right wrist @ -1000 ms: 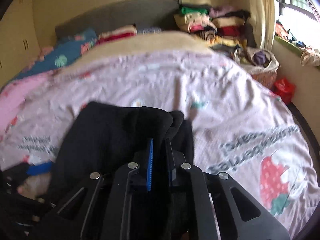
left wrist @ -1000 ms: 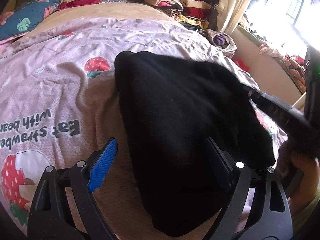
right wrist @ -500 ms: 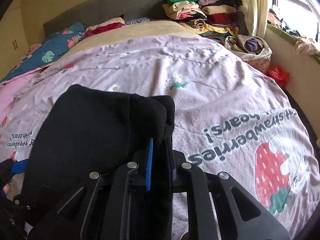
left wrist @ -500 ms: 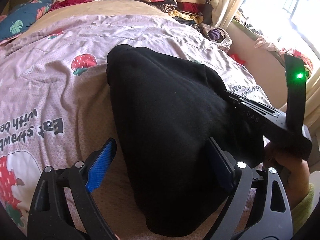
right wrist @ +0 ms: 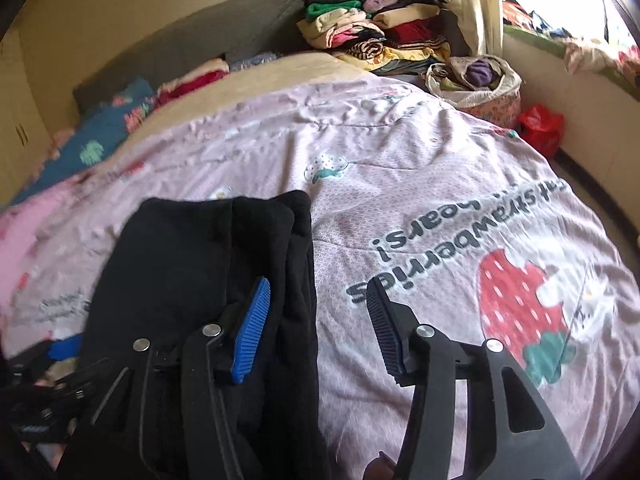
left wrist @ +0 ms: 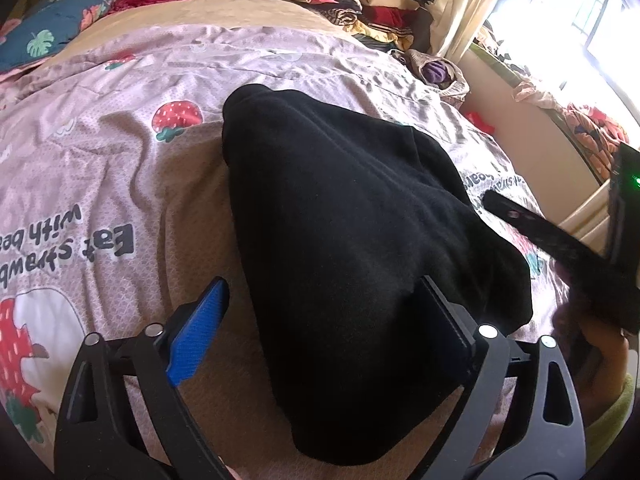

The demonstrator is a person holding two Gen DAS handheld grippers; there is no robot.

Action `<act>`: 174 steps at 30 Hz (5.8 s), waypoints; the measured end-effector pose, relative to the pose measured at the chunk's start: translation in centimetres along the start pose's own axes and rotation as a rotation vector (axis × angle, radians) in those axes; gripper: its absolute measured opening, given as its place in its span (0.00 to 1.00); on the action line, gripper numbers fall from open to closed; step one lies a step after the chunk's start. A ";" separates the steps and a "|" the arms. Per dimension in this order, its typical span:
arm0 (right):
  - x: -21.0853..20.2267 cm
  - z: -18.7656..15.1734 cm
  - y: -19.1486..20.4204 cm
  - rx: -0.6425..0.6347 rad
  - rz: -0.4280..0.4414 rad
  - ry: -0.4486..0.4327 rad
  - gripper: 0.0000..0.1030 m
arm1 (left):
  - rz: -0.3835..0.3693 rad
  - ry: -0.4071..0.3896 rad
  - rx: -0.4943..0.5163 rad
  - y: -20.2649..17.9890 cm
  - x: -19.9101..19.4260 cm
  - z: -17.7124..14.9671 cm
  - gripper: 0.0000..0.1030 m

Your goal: Fold small clothes

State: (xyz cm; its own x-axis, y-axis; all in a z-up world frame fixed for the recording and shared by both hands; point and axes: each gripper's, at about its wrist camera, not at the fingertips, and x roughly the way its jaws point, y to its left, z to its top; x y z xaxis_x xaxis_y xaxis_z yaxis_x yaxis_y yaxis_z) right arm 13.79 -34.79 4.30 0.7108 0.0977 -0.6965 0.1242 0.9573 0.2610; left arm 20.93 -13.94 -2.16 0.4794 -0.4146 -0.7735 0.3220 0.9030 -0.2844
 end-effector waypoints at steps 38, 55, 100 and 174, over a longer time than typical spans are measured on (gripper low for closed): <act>-1.9 -3.3 1.2 -0.062 0.098 0.038 0.13 | -0.033 0.009 -0.016 -1.2 -0.3 -0.1 0.85; -1.4 -3.4 -0.3 -0.009 0.026 0.044 0.64 | -0.024 0.026 -0.031 -0.7 0.1 -0.4 0.86; -3.3 -0.2 2.6 -0.111 -0.113 -0.169 0.93 | 0.004 0.007 0.015 -1.5 -2.5 -0.6 0.91; -14.2 -17.8 6.8 -0.168 -0.098 -0.117 0.96 | 0.091 -0.106 0.025 2.4 -11.7 -12.7 0.91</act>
State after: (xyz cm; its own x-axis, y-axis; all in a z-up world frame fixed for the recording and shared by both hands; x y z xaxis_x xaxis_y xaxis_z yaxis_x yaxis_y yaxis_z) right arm -7.81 -24.85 4.04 0.7780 -0.0211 -0.6280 0.0868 0.9935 0.0741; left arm 5.67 -5.51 -0.97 0.5906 -0.3418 -0.7310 0.2927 0.9349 -0.2007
